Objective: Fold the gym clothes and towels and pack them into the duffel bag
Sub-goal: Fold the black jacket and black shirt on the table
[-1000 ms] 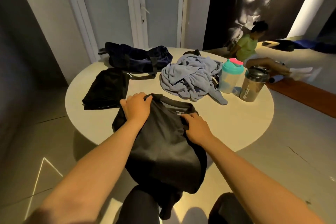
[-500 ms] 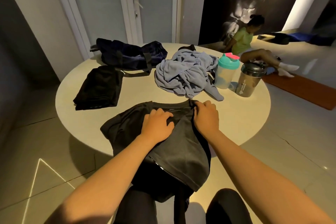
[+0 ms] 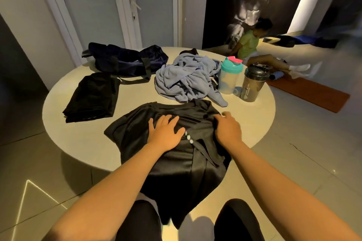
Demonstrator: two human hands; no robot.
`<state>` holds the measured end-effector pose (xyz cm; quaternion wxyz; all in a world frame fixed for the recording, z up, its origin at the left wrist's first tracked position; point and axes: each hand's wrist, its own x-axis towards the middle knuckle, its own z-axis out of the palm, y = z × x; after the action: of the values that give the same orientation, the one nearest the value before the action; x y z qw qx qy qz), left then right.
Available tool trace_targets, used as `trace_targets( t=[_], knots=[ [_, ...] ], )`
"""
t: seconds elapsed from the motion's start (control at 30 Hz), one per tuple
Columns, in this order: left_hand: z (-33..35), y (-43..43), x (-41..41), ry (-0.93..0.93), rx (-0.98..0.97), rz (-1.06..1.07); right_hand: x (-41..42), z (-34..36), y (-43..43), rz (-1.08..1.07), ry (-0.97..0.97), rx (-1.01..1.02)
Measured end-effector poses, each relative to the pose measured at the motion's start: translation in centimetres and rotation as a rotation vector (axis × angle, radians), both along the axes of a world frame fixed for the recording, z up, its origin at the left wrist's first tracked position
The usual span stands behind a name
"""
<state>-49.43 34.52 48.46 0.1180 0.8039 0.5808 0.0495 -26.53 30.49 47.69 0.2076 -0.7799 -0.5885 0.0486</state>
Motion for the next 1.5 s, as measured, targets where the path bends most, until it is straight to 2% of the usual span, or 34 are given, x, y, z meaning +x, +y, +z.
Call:
trace_targets(
  t=[0.07,0.13,0.17,0.27,0.33,0.4,0.53,0.6,0.67,0.7,0.77,0.83,0.87,0.97,1.07,1.13,1.2,1.27,1.3,1.37,1.4,1.43,1.47,1.5],
  knots=[
    [-0.2,-0.2,-0.6,0.032,0.042,-0.017,0.0,0.3,-0.4,-0.115,0.064,0.124],
    [-0.1,-0.5,-1.0,0.09,0.068,-0.017,-1.5,1.1,-0.9,0.048,-0.037,0.19],
    [0.0,-0.7,-1.0,0.116,0.1,-0.025,-2.5,1.4,-1.4,0.157,-0.015,0.172],
    [0.1,-1.8,-0.6,0.102,0.245,-0.11,-4.8,2.0,-2.9,0.358,0.022,-0.138],
    [-0.1,-2.2,-0.4,0.043,0.221,-0.156,-4.7,1.4,-3.6,0.378,-0.026,-0.255],
    [-0.5,-2.5,-0.5,0.018,0.155,-0.166,-3.4,1.2,-3.8,0.29,-0.088,-0.185],
    [-0.9,-3.0,-1.2,0.046,0.132,-0.162,-0.2,1.6,-4.4,-0.096,-0.127,-0.112],
    [-0.8,-3.4,-0.9,0.029,0.19,-0.181,-0.6,1.6,-4.9,-0.088,-0.138,0.043],
    [-0.5,-3.9,0.0,-0.031,0.254,-0.255,-2.1,1.7,-5.3,0.052,-0.007,0.092],
    [-0.2,-4.1,0.7,-0.073,0.245,-0.295,-2.9,1.6,-5.5,0.119,0.071,0.033],
    [0.3,-4.4,2.1,-0.185,0.108,-0.288,-3.7,1.6,-5.7,0.199,0.142,-0.153],
    [0.5,-4.7,3.0,-0.245,0.001,-0.211,-3.3,1.4,-6.2,0.222,0.074,-0.235],
    [0.4,-4.8,3.3,-0.232,0.016,-0.191,-2.6,1.4,-6.6,0.218,0.029,-0.214],
    [0.2,-5.4,3.7,-0.073,0.128,-0.18,0.4,1.3,-7.5,0.034,-0.074,-0.097],
    [0.2,-5.7,4.1,0.028,0.055,-0.152,2.7,1.9,-7.6,-0.167,-0.096,-0.095],
    [0.5,-5.9,4.8,0.074,-0.039,-0.163,2.1,2.2,-7.2,-0.108,-0.075,0.056],
    [0.9,-6.2,5.8,0.113,-0.127,-0.183,0.4,2.2,-6.9,0.062,0.035,0.266],
    [0.9,-6.1,6.6,0.066,-0.178,-0.213,-1.2,1.8,-6.8,0.233,0.14,0.239],
    [0.8,-6.0,6.6,-0.043,-0.173,-0.228,-1.6,1.5,-6.8,0.28,0.14,0.159],
    [0.9,-5.7,5.8,-0.405,-0.081,-0.212,-1.4,1.1,-6.8,0.254,0.062,0.008],
    [0.9,-5.5,5.1,-0.51,0.02,-0.171,-1.0,1.0,-6.8,0.201,-0.004,-0.024],
    [0.8,-5.3,4.1,-0.492,0.147,-0.106,-0.7,0.9,-6.9,0.149,-0.067,-0.035],
    [0.7,-5.1,3.1,-0.377,0.246,-0.029,-0.6,1.0,-6.8,0.112,-0.118,-0.046],
    [0.6,-4.8,2.1,-0.215,0.253,0.049,-0.7,1.1,-6.6,0.088,-0.154,-0.067]
  ],
)
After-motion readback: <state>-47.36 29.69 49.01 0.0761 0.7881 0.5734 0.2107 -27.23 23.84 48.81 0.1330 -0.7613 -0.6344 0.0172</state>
